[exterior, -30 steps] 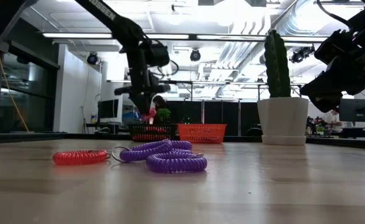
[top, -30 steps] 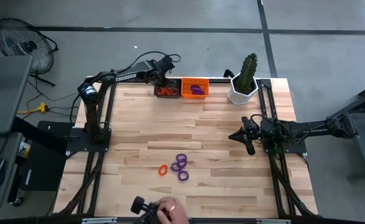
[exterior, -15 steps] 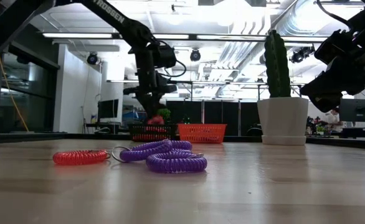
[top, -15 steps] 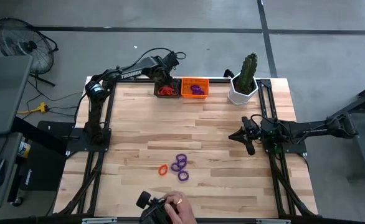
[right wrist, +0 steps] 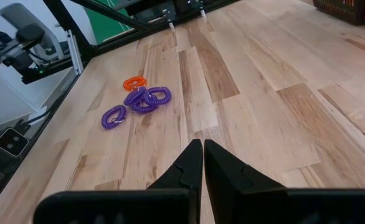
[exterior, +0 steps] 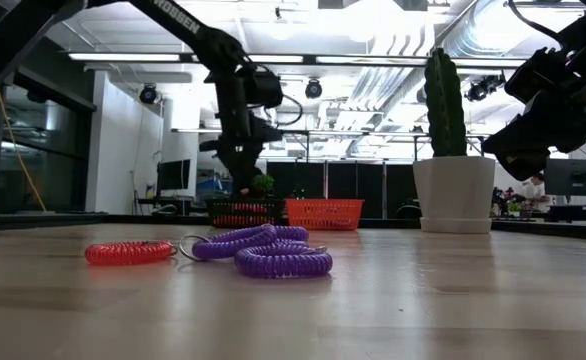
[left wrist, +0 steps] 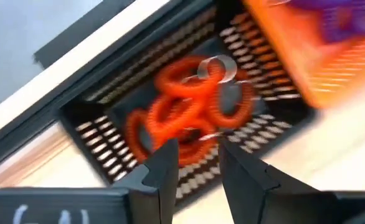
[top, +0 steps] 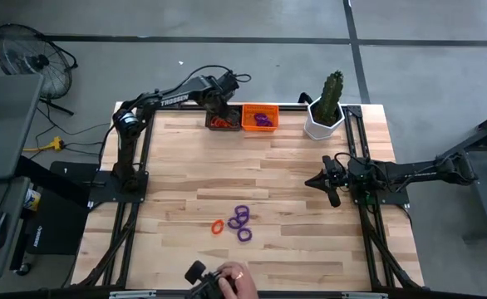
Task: Sort spring keychains into baskets
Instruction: Put the orange spring keychain into the black basket
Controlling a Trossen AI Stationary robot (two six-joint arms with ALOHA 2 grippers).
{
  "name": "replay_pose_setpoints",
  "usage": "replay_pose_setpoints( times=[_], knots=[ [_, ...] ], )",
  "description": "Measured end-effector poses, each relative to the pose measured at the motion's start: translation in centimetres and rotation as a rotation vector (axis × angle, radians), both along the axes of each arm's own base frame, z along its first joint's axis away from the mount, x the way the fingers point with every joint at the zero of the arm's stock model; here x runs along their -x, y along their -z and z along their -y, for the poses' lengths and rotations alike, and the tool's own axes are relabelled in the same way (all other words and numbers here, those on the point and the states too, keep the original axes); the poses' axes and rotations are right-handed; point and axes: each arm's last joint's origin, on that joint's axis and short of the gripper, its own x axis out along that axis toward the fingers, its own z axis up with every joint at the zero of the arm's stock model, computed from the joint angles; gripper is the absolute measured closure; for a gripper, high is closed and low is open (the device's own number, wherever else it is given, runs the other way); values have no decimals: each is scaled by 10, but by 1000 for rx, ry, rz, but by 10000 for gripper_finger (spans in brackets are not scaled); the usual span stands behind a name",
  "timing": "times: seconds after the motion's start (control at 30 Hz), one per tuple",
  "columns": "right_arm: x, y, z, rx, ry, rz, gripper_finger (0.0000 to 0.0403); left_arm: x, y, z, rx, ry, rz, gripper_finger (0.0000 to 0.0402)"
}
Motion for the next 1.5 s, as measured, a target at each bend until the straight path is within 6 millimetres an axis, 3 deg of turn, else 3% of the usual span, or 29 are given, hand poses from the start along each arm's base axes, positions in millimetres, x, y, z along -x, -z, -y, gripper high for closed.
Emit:
replay_pose_setpoints(
  times=[0.37, 0.53, 0.77, 1.0, 1.2, 1.5],
  knots=[
    [0, 0, 0, 0, 0, 0, 391, -21, -30, 59, -11, 299, 57, 290],
    [0, 0, 0, 0, 0, 0, 391, -29, -41, 103, 26, 417, 37, 290],
    [0, 0, 0, 0, 0, 0, 391, -39, -41, 169, 78, 531, -9, 290],
    [0, 0, 0, 0, 0, 0, 391, -42, -25, 224, 148, 506, -56, 290],
    [0, 0, 0, 0, 0, 0, 391, -32, -6, 270, 183, 517, -96, 290],
    [0, 0, 0, 0, 0, 0, 391, -12, 28, 312, 226, 435, -174, 289]
  ],
)
